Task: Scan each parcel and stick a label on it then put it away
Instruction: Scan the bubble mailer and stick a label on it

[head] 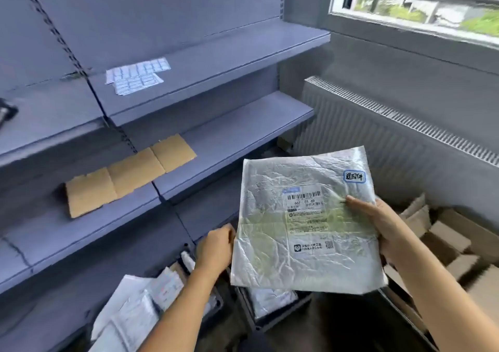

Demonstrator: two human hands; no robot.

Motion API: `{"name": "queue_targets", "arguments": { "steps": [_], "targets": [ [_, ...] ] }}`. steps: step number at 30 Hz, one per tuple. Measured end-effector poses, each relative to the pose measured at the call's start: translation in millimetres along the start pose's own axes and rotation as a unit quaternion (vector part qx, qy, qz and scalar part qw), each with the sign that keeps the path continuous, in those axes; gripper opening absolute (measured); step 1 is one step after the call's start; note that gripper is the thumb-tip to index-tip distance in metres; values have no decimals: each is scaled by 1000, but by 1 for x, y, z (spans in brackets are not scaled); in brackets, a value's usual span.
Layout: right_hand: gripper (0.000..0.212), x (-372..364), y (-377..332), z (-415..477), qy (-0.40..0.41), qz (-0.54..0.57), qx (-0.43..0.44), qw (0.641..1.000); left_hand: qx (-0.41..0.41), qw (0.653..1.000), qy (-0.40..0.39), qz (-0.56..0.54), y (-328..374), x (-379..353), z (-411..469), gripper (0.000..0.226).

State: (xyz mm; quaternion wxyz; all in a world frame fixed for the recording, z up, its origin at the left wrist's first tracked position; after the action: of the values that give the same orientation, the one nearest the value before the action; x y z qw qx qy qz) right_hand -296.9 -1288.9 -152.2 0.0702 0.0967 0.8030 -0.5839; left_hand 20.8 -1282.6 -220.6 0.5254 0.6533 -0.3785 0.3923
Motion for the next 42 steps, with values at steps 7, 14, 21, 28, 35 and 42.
{"name": "queue_targets", "arguments": {
  "steps": [7, 14, 21, 28, 35, 42],
  "targets": [
    [60, -43, 24, 59, -41, -48, -53, 997, 250, 891, -25, -379, -68, -4, 2, 24],
    [44, -65, 59, 103, -64, -32, -93, 993, 272, 761, -123, -576, -68, -44, 34, 60],
    [44, -78, 109, 146, -108, -84, -171, 976, 341, 760, -57, -551, -93, -93, 41, 103],
    [13, -50, 193, 199, -93, -200, -202, 954, 417, 722, -14, -553, -128, -176, 28, 100],
    [20, 6, 299, 232, -20, -365, -162, 917, 466, 661, -51, -586, -155, -310, 26, 127],
    [16, 30, 390, 255, -30, -473, -112, 873, 495, 647, -69, -576, -185, -426, 51, 86]
  ]
}}
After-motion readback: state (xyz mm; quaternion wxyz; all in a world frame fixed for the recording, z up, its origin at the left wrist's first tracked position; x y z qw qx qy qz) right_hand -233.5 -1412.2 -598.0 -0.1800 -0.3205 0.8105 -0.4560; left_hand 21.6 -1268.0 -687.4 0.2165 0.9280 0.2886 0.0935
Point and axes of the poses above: each hand's wrist, its own z-axis towards the middle knuckle, its own x-axis out of the back of the hand, y = z × x, the point moved 9 cm from there along z, towards the middle knuckle, and after that the axes turned 2 degrees about x, right-handed, at the moved point
